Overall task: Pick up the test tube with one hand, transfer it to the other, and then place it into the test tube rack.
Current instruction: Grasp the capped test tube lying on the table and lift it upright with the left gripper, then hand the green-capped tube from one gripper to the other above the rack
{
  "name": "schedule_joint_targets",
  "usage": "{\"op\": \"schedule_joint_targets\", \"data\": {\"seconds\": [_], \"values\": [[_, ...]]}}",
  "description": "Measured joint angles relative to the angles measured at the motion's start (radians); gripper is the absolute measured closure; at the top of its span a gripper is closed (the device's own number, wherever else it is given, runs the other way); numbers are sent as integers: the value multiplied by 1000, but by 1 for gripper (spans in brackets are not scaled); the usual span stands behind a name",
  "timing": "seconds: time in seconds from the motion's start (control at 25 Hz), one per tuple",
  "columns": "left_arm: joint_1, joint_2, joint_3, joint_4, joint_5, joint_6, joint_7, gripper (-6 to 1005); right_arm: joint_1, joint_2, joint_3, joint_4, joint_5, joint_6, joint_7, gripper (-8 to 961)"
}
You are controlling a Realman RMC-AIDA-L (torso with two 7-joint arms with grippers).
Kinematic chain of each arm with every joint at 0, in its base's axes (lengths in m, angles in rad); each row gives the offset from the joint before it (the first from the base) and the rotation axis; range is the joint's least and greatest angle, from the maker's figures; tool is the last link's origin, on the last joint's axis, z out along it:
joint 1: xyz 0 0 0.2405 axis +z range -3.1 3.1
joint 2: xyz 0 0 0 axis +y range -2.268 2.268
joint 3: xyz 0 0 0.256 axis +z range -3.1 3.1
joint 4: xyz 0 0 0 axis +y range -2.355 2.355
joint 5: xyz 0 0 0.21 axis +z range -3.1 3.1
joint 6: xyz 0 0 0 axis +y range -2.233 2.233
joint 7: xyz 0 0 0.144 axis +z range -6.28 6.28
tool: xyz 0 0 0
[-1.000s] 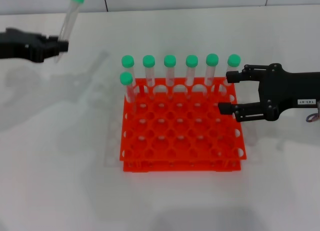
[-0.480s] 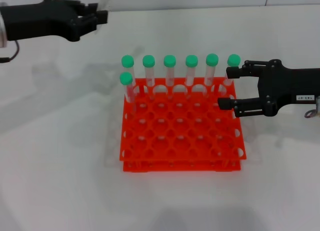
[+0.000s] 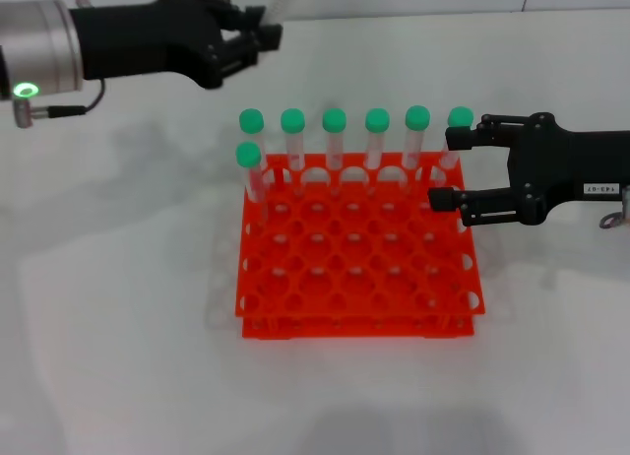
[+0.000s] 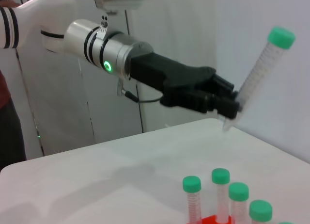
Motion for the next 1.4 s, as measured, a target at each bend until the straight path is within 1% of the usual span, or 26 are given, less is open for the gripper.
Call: {"op": "schedule_joint_targets", "data": {"seconds": [0.16, 0.4, 0.72, 1.04, 1.4], "values": [[-1, -8, 33, -5, -3, -5, 28, 780, 0, 0, 1, 0, 1, 2, -2, 150], [2, -10, 59, -38, -60, -3, 83, 778, 0, 0, 3, 0, 1, 12, -13, 150], [39, -9, 62, -39, -108, 17, 149, 775, 0, -1, 14, 0, 1, 17, -16, 150], [59, -11, 64, -50, -109, 30, 209, 771, 0, 0, 14, 0, 1, 23, -17, 150], [78, -12, 73, -61, -148, 39, 272, 768, 2, 0, 14, -1, 9, 34, -17, 151]]}}
